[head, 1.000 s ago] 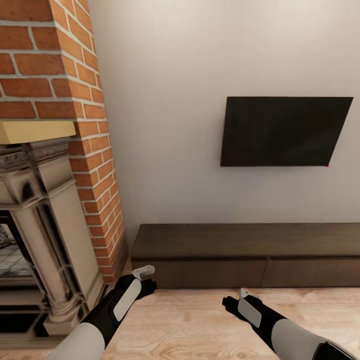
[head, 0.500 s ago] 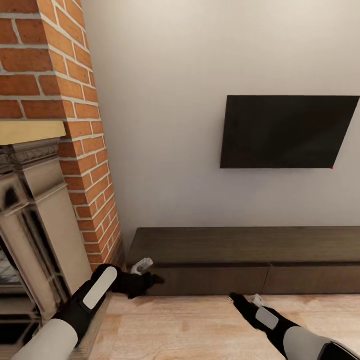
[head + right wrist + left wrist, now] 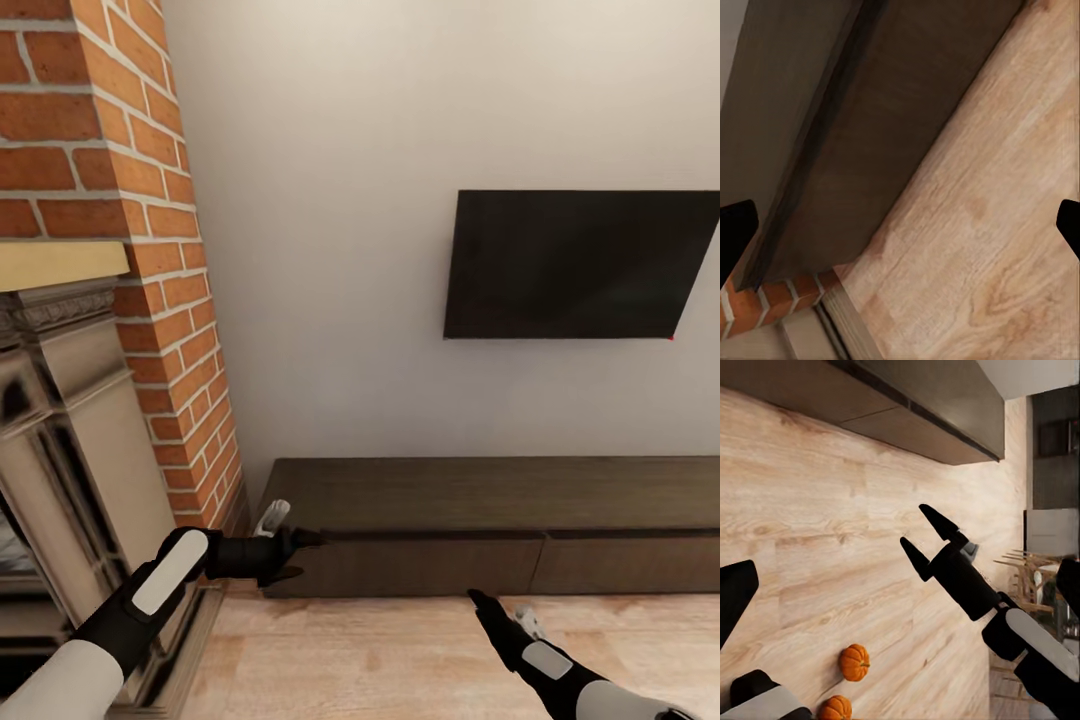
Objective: Place each of the two pumpkins and all three candles from the living room inside a cabinet in the living room (use any cabinet), then make sure every cabinet is closed, and position the cauldron so it is next to a table in the living room.
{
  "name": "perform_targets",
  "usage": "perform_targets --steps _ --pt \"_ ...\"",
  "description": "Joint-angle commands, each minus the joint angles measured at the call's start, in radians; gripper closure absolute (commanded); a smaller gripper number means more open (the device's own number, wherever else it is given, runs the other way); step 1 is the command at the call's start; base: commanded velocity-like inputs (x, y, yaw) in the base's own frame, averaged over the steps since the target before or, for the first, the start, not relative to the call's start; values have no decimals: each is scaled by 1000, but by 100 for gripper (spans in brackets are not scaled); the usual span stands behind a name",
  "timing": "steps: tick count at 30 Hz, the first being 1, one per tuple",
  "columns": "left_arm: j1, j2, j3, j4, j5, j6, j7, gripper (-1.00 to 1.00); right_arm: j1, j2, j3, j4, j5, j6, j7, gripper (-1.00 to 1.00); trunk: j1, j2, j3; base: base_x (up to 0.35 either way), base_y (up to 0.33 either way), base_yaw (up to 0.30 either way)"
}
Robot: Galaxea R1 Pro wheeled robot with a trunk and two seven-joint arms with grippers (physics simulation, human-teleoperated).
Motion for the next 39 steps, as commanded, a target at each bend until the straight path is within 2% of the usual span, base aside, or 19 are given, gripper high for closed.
perform_targets --steps 1,4,6,8,10,13,18,20,22,25,31,33,34,35,37,39 --pt "0 10 -7 -4 21 0 -25 -100 1 0 8 1 -11 2 4 -100 0 -1 -1 259 98 0" --pt "1 29 -55 -12 89 0 -81 -100 5 0 8 1 -11 -10 6 -100 0 -1 -1 123 47 0" --pt "1 36 -91 -14 106 0 -119 -100 5 0 9 1 -10 -21 26 -100 0 -1 -1 39 15 0" --pt "1 39 -113 -14 114 0 -172 -100 12 0 9 3 -12 -31 104 -100 0 -1 -1 13 5 0" --pt "1 40 -118 -12 116 0 -202 -100 27 0 8 5 -12 -34 159 -100 0 -1 -1 5 2 0" --pt "1 52 -119 -7 117 0 -220 -100 38 0 8 5 -12 -32 190 -100 4 -8 -4 2 1 0" --pt "1 62 -120 -8 118 -1 -227 -100 41 0 7 4 -35 -21 203 -100 23 -43 -20 0 0 0" --pt "1 63 -120 -7 118 -1 -228 -100 41 0 7 3 -69 -19 212 -100 31 -57 -26 0 0 0" --pt "1 62 -122 -10 120 0 -229 -100 41 0 8 1 -83 -19 227 -100 39 -71 -32 0 0 0" --pt "1 58 -122 -11 122 0 -231 -100 41 1 7 -1 -91 -19 236 -100 50 -92 -42 0 0 0" --pt "1 58 -123 -13 122 -1 -280 -100 41 2 1 -9 -105 -9 243 -100 73 -134 -61 0 0 0" --pt "1 58 -125 -11 122 -1 -298 -100 41 3 1 -10 -164 45 250 -100 81 -148 -67 0 0 0" --pt "1 57 -125 -10 122 -1 -306 -100 41 0 3 -11 -213 87 258 -100 85 -155 -70 0 0 0" --pt "1 55 -125 -9 122 -1 -310 -100 41 -4 3 -12 -236 116 269 -100 89 -162 -73 0 0 0" --pt "1 53 -125 -9 122 -1 -318 -100 41 -23 3 -11 -267 169 295 -100 96 -176 -79 0 0 0" --pt "1 52 -124 -9 122 -1 -321 -100 41 -35 2 -11 -278 188 302 -100 104 -190 -86 0 0 0"
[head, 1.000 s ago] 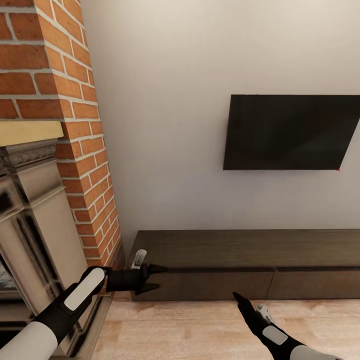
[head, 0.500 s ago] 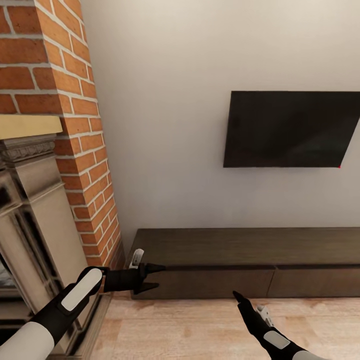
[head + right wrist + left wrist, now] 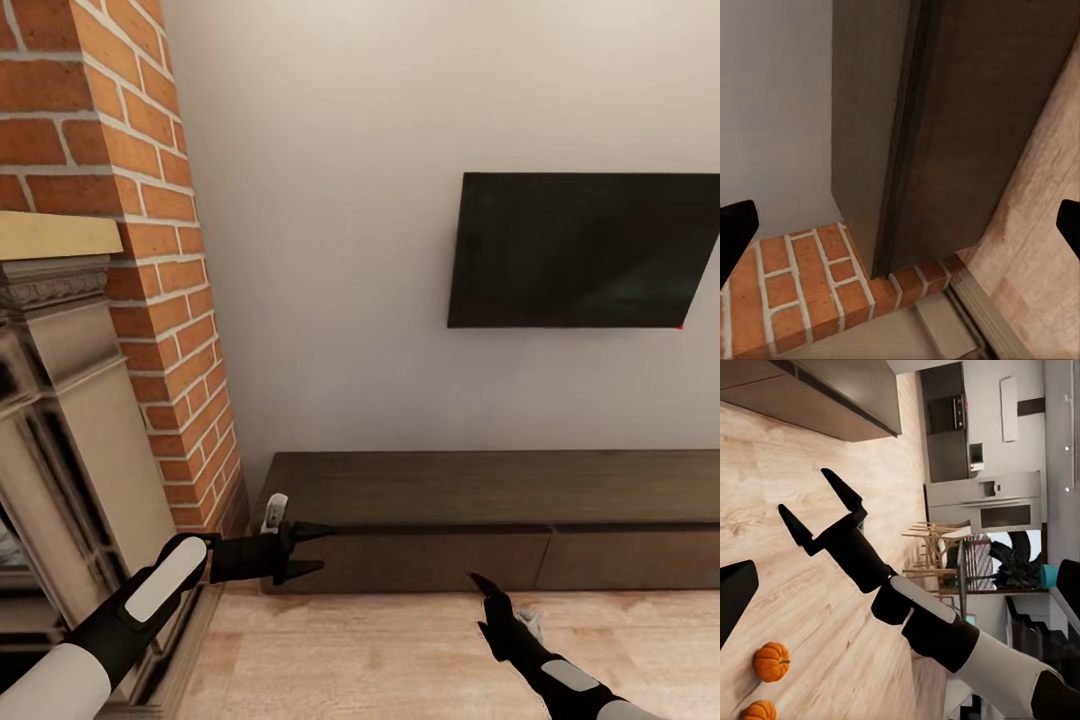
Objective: Place each of the two pumpkins and all three candles from the living room inside a cabinet in the living room (use any cabinet), then make sure every cabinet is closed, and position the cauldron so it is next to a table in the living room.
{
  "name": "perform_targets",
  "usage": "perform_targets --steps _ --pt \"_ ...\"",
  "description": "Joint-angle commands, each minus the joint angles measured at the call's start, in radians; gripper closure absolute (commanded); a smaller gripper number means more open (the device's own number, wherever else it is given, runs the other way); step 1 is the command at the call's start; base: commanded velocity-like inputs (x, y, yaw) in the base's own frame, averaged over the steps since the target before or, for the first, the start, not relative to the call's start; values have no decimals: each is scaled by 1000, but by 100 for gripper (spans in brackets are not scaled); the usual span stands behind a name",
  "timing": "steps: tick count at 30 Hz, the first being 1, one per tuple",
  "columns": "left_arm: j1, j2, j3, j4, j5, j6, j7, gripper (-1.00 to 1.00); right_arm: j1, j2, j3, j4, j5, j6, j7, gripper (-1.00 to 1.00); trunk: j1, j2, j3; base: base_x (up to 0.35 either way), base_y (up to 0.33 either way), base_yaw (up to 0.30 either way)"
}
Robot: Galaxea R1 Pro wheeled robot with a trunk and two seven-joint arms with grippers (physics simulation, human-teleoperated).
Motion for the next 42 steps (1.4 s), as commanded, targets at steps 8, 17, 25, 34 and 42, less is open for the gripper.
perform_targets --steps 8,17,25,34,42 --pt "-1 -1 -2 4 -3 0 -10 -100 -1 -45 8 1 -102 36 52 -100 31 -57 -26 0 0 0" --pt "-1 -8 -32 3 2 0 -12 -100 -1 -52 10 5 -139 21 120 -100 65 -120 -54 0 0 0" --pt "-1 -21 -77 10 46 0 -12 -100 -1 -78 11 8 -140 10 143 -100 96 -176 -79 0 0 0" --pt "-2 -45 -108 114 45 0 -151 -100 -1 -79 14 7 -136 -10 174 -100 130 -239 -108 0 0 0" --pt "-3 -45 -112 129 40 0 -174 -100 -1 -79 20 7 -133 -11 171 -100 161 -295 -133 0 0 0"
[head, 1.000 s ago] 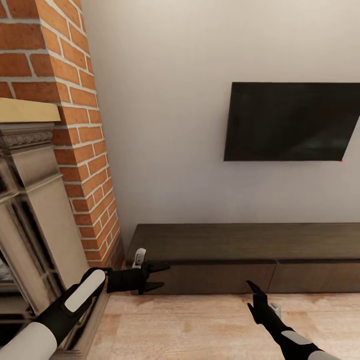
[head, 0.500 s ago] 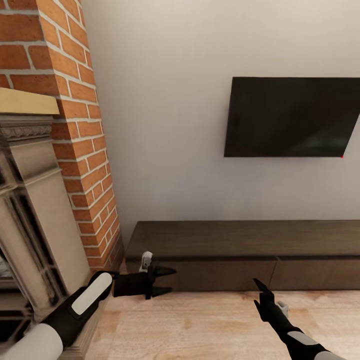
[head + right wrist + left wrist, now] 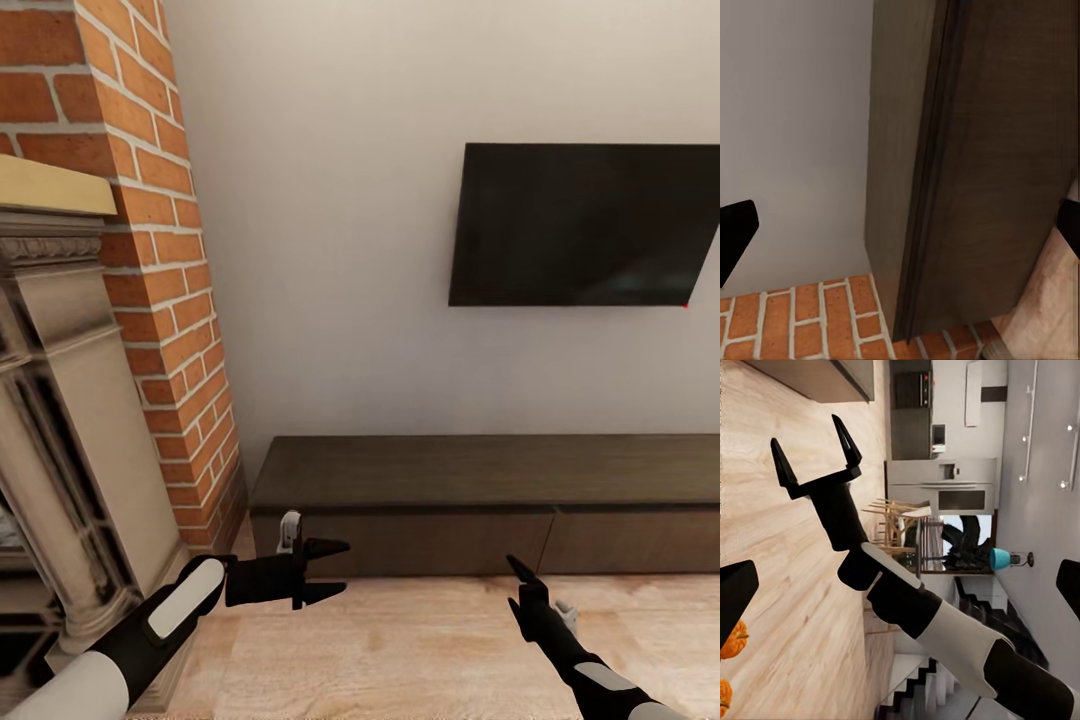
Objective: Place each of the two pumpkins and all three candles from the living room inside a cabinet in the living room (use any cabinet), then make sure every cabinet is closed, and position the cauldron so it is next to a table in the living room.
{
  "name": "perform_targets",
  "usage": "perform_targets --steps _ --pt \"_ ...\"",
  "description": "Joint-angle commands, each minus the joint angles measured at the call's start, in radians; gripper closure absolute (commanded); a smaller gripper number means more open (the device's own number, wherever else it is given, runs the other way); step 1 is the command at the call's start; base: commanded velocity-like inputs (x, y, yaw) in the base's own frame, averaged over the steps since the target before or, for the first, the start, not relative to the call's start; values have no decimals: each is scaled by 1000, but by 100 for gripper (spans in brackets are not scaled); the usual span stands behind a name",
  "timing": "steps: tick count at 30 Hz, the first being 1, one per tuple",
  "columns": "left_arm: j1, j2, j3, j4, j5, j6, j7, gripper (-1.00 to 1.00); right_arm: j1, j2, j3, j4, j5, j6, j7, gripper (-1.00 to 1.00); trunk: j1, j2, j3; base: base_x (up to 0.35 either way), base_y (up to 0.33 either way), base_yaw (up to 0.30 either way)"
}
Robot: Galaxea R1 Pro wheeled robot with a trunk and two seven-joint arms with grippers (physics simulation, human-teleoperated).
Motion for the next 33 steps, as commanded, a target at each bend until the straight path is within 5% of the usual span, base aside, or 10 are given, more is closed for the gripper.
perform_targets --steps 1,6,18,33 --pt "-1 2 -4 0 -1 0 -7 -100 -1 0 5 1 -10 8 2 -100 4 -8 -4 0 0 0" --pt "-1 6 -4 -5 0 0 -8 -100 -1 -2 6 -1 -9 13 -8 -100 23 -43 -20 0 0 0" --pt "-1 7 -5 -8 -1 0 -9 -100 -1 1 5 1 -10 -19 -8 -100 23 -43 -20 14 0 0" --pt "-1 6 -5 -10 -4 0 -9 -100 -1 1 5 0 -10 -27 -7 -100 23 -43 -20 304 0 0"
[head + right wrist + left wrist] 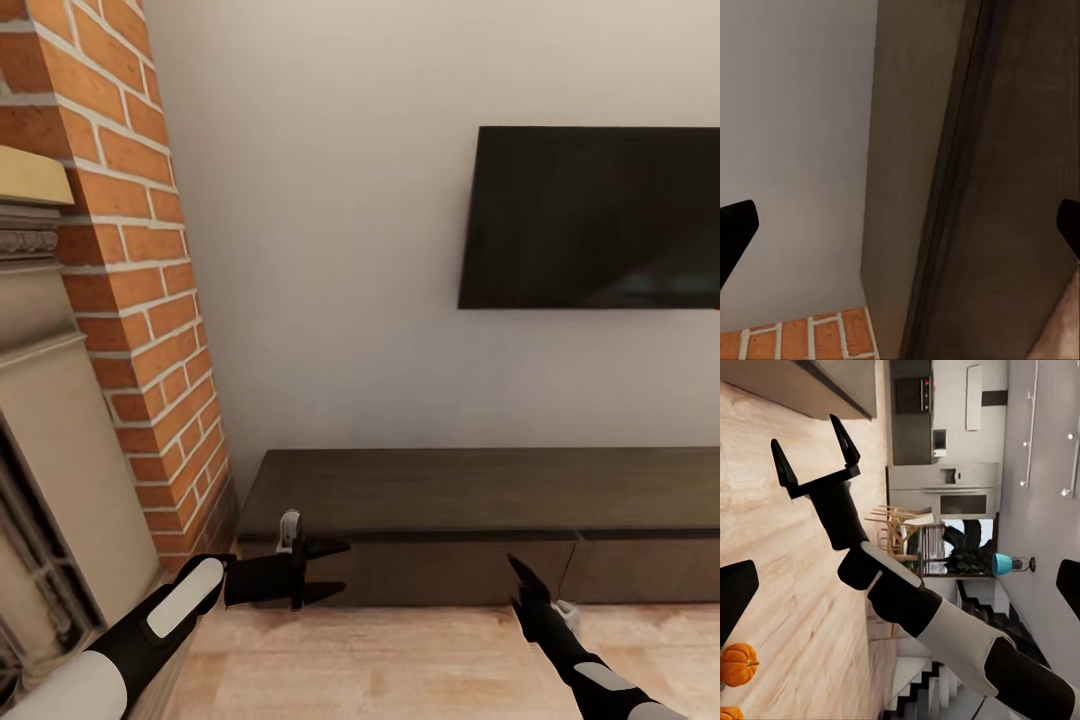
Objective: Place each of the two pumpkins and all three candles from the living room inside a cabinet in the living room (use any cabinet), then make sure every cabinet is closed, and position the cauldron so it is next to a table in the living room.
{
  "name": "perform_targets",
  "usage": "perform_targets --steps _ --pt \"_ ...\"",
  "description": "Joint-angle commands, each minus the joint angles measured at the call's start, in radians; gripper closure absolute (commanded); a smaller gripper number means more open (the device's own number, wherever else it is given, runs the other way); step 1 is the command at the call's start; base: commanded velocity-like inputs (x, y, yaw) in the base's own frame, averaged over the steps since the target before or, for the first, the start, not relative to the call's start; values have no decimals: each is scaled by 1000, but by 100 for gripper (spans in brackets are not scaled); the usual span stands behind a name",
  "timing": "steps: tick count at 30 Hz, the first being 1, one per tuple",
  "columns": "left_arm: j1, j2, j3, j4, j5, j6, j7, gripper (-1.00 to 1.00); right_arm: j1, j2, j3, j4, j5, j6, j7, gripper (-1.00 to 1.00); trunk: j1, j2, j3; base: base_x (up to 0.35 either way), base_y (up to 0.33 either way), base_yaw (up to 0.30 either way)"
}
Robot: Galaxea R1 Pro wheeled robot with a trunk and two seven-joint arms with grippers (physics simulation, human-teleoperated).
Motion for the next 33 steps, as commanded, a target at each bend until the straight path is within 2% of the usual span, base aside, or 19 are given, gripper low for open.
perform_targets --steps 1,10,25,33 --pt "-1 1 -3 1 -1 0 -6 -100 -1 0 5 1 -11 8 3 -100 0 0 -1 329 -13 0" --pt "-1 1 -3 1 -1 0 -6 -100 -1 0 5 1 -10 8 2 -100 0 0 -1 299 -70 0" --pt "-1 5 -2 -1 6 1 -8 -100 -1 -1 5 1 -11 8 3 -100 0 0 -1 19 -8 0" --pt "-1 4 -3 -1 5 1 -18 -100 -1 -3 6 -4 -11 19 40 -100 31 -56 -26 0 0 0"
